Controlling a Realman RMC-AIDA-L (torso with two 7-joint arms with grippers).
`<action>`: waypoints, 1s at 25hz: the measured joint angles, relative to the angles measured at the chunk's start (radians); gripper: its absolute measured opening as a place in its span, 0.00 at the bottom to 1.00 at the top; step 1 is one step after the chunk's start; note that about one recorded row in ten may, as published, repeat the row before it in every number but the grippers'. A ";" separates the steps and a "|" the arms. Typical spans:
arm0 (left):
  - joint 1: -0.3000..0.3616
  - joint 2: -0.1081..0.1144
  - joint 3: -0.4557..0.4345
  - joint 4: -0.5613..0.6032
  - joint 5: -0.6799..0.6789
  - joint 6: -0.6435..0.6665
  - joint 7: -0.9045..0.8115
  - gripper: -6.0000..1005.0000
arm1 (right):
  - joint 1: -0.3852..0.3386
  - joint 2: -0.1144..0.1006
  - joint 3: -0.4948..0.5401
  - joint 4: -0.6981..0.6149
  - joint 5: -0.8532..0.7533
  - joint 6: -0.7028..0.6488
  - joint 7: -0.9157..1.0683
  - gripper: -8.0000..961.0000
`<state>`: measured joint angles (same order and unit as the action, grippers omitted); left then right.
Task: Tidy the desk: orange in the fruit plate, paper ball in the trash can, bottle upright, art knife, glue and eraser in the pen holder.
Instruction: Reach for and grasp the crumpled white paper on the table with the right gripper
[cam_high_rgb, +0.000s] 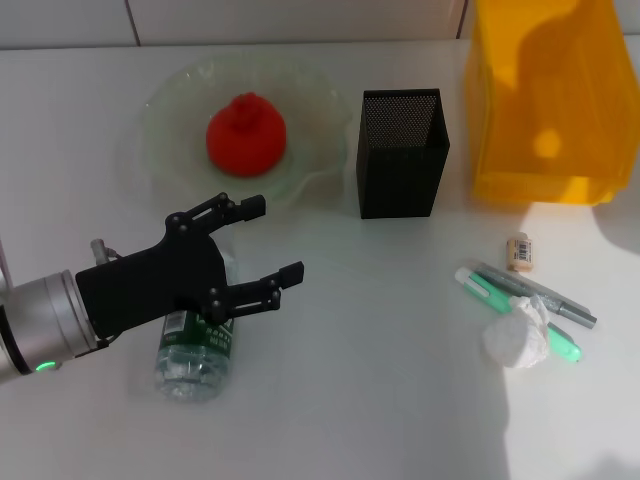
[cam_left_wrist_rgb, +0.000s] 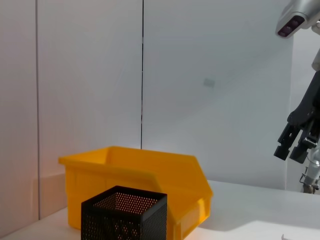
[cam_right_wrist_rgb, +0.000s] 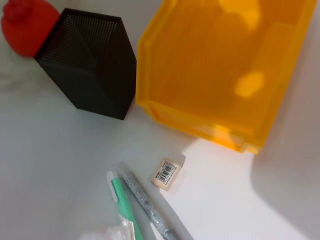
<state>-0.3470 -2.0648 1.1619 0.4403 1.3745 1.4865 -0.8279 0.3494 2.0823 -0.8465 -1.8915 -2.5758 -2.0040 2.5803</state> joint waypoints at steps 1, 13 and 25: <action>0.000 0.000 0.004 0.000 0.000 -0.004 0.000 0.87 | 0.003 -0.001 -0.004 0.003 -0.008 -0.001 0.009 0.83; 0.000 0.002 0.020 0.000 0.000 -0.024 0.000 0.87 | 0.019 0.004 -0.222 0.087 -0.133 0.063 0.111 0.83; 0.013 0.005 0.030 0.009 0.000 -0.035 0.000 0.87 | 0.037 0.006 -0.426 0.200 -0.070 0.208 0.217 0.83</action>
<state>-0.3343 -2.0601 1.1917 0.4493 1.3744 1.4515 -0.8283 0.3859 2.0883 -1.2724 -1.6913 -2.6457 -1.7963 2.7973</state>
